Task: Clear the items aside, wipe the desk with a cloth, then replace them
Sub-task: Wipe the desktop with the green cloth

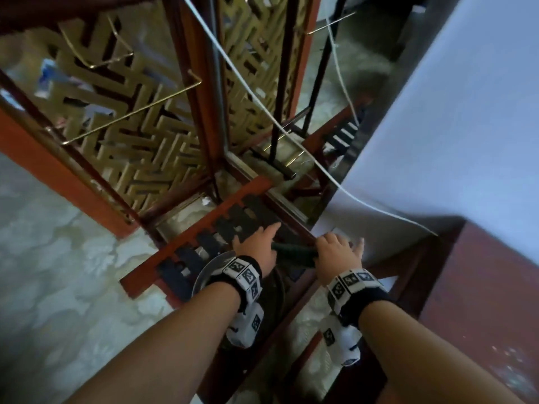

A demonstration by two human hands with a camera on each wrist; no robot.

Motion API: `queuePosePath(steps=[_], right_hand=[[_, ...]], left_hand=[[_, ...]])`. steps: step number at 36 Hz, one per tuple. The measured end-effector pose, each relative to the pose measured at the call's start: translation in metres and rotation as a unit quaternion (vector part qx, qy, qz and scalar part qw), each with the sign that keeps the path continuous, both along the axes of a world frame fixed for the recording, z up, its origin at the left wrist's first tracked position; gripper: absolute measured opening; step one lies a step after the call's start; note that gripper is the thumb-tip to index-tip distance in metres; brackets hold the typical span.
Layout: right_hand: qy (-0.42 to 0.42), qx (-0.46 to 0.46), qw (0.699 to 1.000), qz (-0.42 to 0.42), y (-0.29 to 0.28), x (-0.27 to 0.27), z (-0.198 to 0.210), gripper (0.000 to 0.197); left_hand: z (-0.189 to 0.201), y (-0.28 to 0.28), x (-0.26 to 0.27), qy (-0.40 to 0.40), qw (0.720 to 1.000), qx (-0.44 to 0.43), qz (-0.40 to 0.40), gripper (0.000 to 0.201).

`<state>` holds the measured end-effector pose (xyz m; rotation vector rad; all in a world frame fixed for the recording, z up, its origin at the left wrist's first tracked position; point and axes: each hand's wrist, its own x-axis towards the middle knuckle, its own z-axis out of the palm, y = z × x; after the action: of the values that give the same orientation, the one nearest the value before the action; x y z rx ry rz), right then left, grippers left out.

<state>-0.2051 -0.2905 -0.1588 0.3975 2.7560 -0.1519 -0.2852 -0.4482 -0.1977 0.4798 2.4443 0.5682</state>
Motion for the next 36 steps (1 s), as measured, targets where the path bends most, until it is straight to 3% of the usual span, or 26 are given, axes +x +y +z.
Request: queuePosePath(steps=[5, 8, 15, 18, 24, 29, 36], right_hand=[[0.021, 0.031, 0.998, -0.056, 0.053, 0.028, 0.034, 0.030], [0.012, 0.027, 0.994, -0.101, 0.090, 0.051, 0.056, 0.038], [0.038, 0.073, 0.981, -0.173, 0.172, 0.121, 0.093, 0.034], [0.035, 0.067, 0.976, -0.205, 0.202, 0.150, 0.102, 0.034], [0.032, -0.001, 0.957, -0.287, 0.259, 0.192, 0.096, 0.023], [0.047, -0.061, 0.933, -0.352, 0.299, 0.212, 0.078, 0.010], [0.055, -0.106, 0.901, -0.417, 0.346, 0.214, 0.049, 0.020]], left_hand=[[0.040, 0.062, 0.011, 0.033, 0.998, 0.010, -0.050, 0.063], [0.061, 0.104, 0.024, 0.044, 0.995, 0.032, -0.081, 0.061], [0.090, 0.204, 0.058, 0.065, 0.983, 0.064, -0.159, 0.058], [0.095, 0.242, 0.075, 0.078, 0.975, 0.071, -0.193, 0.046], [0.097, 0.309, 0.103, 0.056, 0.968, 0.060, -0.239, 0.019], [0.086, 0.355, 0.121, 0.019, 0.969, 0.042, -0.244, 0.031], [0.062, 0.399, 0.124, 0.012, 0.971, 0.034, -0.238, 0.051]])
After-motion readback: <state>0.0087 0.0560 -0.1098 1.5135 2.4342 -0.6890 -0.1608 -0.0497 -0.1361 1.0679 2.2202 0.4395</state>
